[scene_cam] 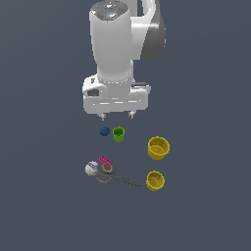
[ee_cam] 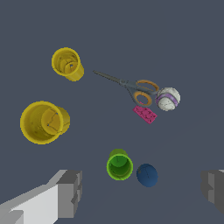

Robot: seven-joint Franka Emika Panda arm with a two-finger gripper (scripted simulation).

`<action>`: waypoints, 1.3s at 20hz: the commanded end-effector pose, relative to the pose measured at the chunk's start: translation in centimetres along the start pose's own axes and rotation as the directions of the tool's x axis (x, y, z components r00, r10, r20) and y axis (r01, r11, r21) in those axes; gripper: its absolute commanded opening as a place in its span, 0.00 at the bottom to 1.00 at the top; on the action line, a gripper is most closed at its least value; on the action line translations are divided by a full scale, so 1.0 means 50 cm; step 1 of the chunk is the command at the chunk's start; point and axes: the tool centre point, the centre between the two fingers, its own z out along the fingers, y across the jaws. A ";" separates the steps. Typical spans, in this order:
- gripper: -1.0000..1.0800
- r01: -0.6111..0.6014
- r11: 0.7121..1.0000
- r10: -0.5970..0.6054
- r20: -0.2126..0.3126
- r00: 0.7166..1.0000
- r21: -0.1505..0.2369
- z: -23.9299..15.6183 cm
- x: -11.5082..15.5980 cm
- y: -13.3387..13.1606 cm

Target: Pick up a designated object from a clutter of objects.

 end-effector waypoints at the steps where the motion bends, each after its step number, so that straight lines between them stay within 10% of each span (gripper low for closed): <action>1: 0.96 0.041 0.999 -0.041 0.002 0.999 0.002 0.035 -0.011 0.016; 26: 0.96 0.429 0.903 -0.429 0.015 0.903 0.011 0.338 -0.208 0.139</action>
